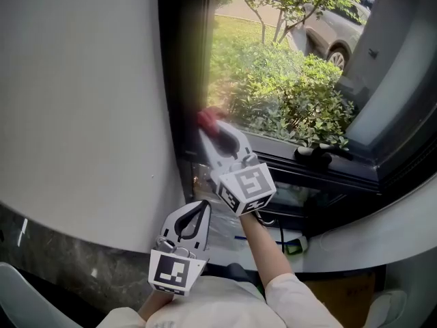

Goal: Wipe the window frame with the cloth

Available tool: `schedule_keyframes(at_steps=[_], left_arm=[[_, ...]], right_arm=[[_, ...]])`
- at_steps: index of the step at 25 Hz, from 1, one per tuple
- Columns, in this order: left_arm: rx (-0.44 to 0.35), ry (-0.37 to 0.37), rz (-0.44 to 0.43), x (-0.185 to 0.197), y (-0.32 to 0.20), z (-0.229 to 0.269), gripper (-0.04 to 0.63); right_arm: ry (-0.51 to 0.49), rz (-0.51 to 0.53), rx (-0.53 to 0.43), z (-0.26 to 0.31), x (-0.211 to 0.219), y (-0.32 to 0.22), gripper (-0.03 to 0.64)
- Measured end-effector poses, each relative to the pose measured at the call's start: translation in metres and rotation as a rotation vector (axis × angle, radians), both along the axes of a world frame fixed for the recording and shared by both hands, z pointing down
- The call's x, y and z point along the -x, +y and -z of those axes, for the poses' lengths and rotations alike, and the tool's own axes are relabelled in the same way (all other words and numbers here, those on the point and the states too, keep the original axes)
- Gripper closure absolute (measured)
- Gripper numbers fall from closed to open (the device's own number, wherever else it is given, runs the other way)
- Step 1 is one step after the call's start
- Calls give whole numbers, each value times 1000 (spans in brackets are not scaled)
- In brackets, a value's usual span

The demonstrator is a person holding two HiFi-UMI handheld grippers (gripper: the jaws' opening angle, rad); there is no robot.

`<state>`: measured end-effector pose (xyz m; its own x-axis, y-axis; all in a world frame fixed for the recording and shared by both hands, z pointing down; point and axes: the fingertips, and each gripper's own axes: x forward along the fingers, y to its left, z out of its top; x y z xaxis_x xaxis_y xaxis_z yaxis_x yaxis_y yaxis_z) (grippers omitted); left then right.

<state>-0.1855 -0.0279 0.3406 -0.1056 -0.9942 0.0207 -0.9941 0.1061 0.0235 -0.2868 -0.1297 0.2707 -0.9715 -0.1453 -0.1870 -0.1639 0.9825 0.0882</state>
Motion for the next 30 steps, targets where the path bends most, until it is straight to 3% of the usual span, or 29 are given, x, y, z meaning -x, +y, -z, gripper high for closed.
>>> schedule_keyframes(at_steps=[13,28,30], left_arm=[[-24,22,-26,-2,0,-3,588],[-28,23,8,5,6,-1,588],[-25,19,5,2,7,-1,588]], right_arm=[[124,-63,-71,-16,0,5,523],[130,-66,-55,-17,-2,2,523],[130,-106,-64,-13,-12,-4,523]])
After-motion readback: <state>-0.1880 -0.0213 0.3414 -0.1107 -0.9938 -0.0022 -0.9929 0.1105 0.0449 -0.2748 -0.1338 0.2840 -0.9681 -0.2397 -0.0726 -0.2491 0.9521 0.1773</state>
